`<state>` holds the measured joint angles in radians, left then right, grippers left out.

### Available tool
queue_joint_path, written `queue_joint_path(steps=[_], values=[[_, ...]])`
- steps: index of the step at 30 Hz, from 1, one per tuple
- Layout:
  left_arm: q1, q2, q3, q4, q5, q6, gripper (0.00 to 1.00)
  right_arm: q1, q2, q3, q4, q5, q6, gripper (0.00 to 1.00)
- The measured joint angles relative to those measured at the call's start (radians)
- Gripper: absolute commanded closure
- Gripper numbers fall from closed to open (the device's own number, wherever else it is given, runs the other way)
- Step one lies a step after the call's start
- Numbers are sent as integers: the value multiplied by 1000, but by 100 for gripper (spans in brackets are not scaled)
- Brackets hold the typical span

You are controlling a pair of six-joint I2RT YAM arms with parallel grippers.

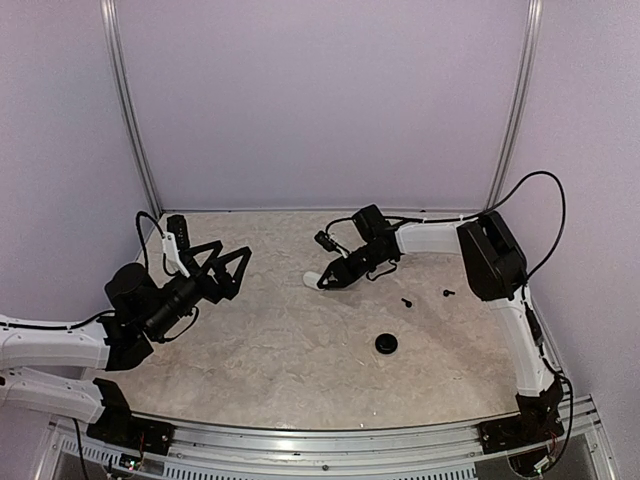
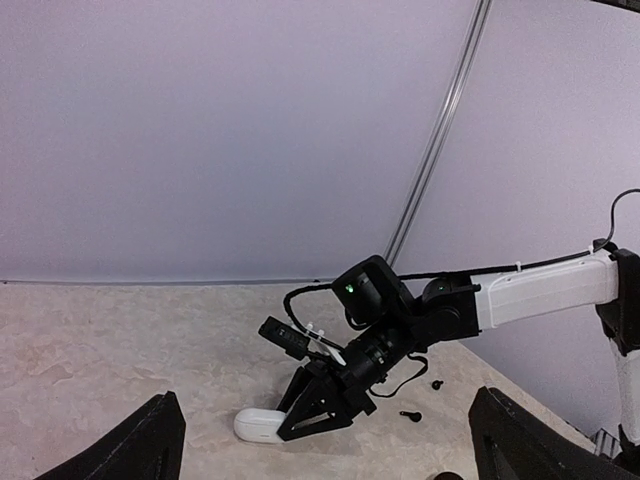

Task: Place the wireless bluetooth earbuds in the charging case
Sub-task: Place the charging case with the earbuds at the center of the board, then pick up the charging case from the center of the board.

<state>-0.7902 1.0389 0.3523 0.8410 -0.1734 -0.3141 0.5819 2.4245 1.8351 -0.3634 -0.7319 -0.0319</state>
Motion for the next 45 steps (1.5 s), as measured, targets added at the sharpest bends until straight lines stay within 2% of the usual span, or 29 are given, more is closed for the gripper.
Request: queue_joint_path(steps=[5,11,15,20,25,31,37,45], values=[[1,0,0,-14,-1,4,1,-3,-5,6,-2,39,-10,36],[4,9,0,-34,-8,5,1,-5,-71,-32,-6,155,-17,21],[4,17,0,-50,-7,4,1,-6,-215,-136,4,259,-33,11],[4,19,1,-63,-1,4,1,-6,-489,-311,83,378,-59,1],[4,21,19,-91,16,4,1,-6,-742,-541,187,458,-53,0],[-3,23,23,-109,44,13,1,-6,-958,-808,184,494,-16,0],[-15,39,23,-123,63,35,1,4,-1032,-909,137,440,66,4],[-17,87,23,-122,80,37,1,137,-978,-970,53,553,116,11]])
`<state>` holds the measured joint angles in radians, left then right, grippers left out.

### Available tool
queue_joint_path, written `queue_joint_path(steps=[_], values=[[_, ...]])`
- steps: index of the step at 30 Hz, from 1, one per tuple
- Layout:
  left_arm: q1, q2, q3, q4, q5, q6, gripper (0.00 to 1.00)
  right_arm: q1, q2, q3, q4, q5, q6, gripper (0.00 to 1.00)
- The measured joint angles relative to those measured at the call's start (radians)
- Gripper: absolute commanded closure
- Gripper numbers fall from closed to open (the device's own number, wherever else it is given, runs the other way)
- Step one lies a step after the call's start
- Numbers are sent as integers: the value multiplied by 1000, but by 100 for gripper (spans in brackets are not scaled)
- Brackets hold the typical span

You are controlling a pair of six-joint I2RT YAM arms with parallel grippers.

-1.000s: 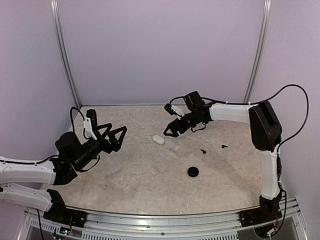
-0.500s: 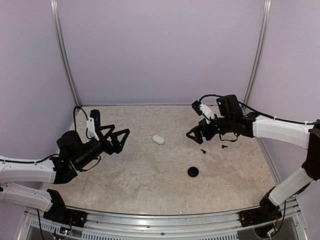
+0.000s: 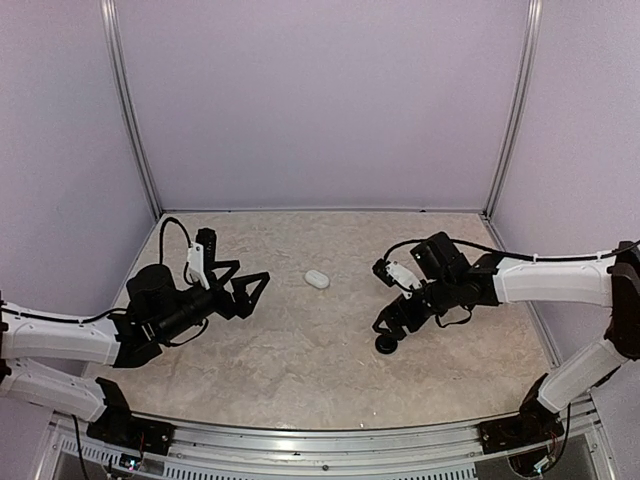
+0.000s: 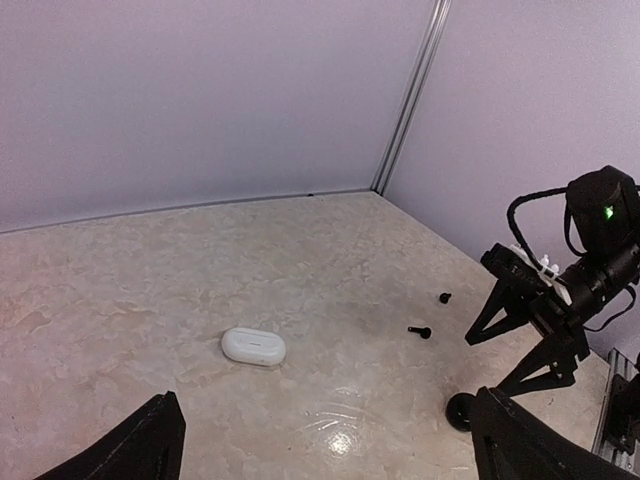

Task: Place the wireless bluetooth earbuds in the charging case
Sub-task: Pick up the charging case from the center of the board.

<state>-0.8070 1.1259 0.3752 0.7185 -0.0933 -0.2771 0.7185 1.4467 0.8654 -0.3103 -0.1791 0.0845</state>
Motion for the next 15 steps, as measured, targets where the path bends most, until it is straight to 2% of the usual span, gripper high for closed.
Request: queue_joint_path(steps=[7,15], values=[[-4,53,12,5,16,1,1,66,126,-2,-34,85,40,15],[-8,81,33,13,19,1,1,85,166,-16,-35,121,56,22]])
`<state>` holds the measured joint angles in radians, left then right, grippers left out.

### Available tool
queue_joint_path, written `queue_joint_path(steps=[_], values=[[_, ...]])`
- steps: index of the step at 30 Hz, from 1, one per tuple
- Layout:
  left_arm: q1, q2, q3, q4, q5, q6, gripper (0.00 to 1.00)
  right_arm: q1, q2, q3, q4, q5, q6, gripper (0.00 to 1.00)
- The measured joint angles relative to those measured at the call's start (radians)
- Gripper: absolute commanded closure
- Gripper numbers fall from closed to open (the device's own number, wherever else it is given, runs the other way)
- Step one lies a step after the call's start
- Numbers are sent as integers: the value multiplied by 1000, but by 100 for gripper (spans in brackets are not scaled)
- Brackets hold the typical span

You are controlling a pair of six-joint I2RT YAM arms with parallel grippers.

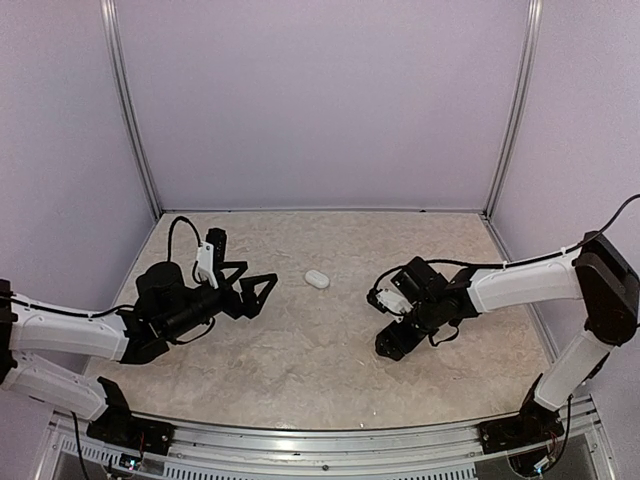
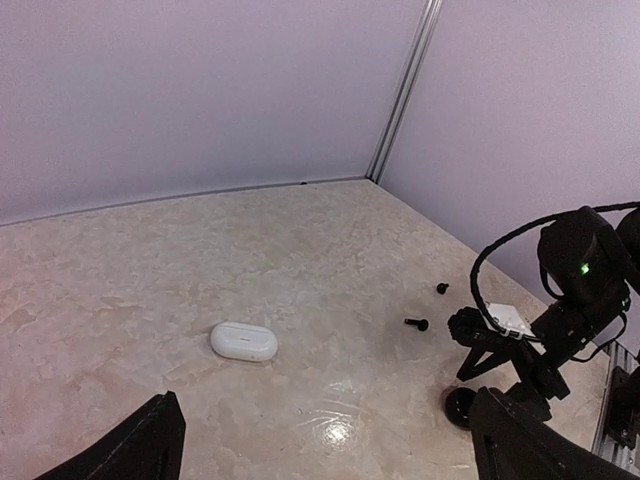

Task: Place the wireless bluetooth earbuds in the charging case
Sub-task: Pick up the charging case from the center of the board.

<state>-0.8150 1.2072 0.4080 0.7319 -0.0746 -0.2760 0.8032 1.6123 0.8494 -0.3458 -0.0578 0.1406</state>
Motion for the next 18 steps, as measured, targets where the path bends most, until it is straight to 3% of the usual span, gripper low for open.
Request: queue_joint_path(steps=[12,18], values=[[-9,29,10,11,23,34,7,2,48,0,53,16,-22,52],[-61,28,0,55,50,181,10,2,56,22,42,-57,-32,57]])
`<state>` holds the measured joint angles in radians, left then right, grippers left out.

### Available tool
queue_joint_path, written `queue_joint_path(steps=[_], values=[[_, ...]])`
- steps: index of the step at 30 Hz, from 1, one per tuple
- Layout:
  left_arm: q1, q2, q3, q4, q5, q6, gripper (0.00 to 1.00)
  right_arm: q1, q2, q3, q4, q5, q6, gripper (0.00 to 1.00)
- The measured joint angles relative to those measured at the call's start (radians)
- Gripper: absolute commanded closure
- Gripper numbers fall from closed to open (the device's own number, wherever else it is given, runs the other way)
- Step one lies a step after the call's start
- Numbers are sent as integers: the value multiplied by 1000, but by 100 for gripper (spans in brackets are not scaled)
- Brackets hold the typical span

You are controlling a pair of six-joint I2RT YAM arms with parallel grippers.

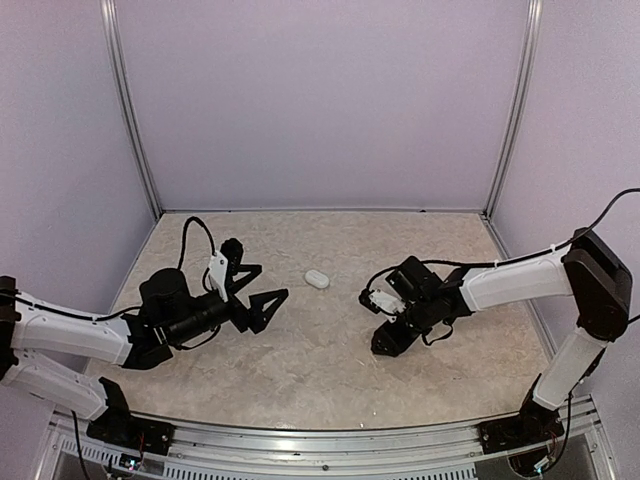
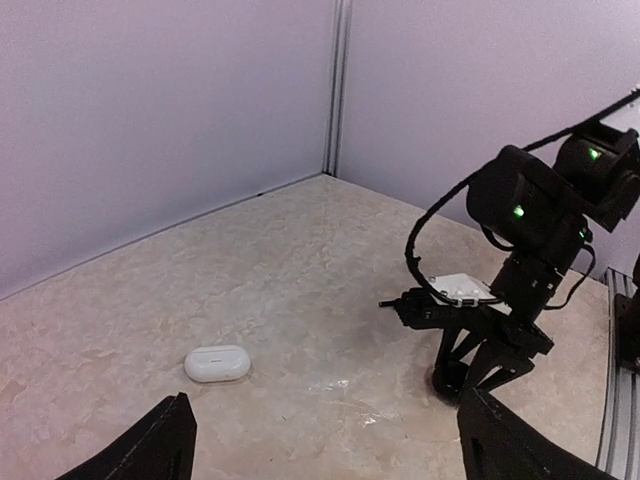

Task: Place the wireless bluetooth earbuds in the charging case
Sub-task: Pick up the charging case from the center of the board, then pass from the right arm to the left

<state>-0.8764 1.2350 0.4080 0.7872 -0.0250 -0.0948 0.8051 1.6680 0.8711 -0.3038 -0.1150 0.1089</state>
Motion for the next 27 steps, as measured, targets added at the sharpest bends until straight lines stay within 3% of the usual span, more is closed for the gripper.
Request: queue_joint_path(steps=[9,15,27], values=[[-103,0,-74,8,121,301,14,0,-1,111,-60,-261,-26,59],[-197,1,-78,-3,164,409,19,31,-4,158,-116,-472,-43,59],[-418,175,130,-221,87,626,31,128,2,246,-220,-693,-70,61]])
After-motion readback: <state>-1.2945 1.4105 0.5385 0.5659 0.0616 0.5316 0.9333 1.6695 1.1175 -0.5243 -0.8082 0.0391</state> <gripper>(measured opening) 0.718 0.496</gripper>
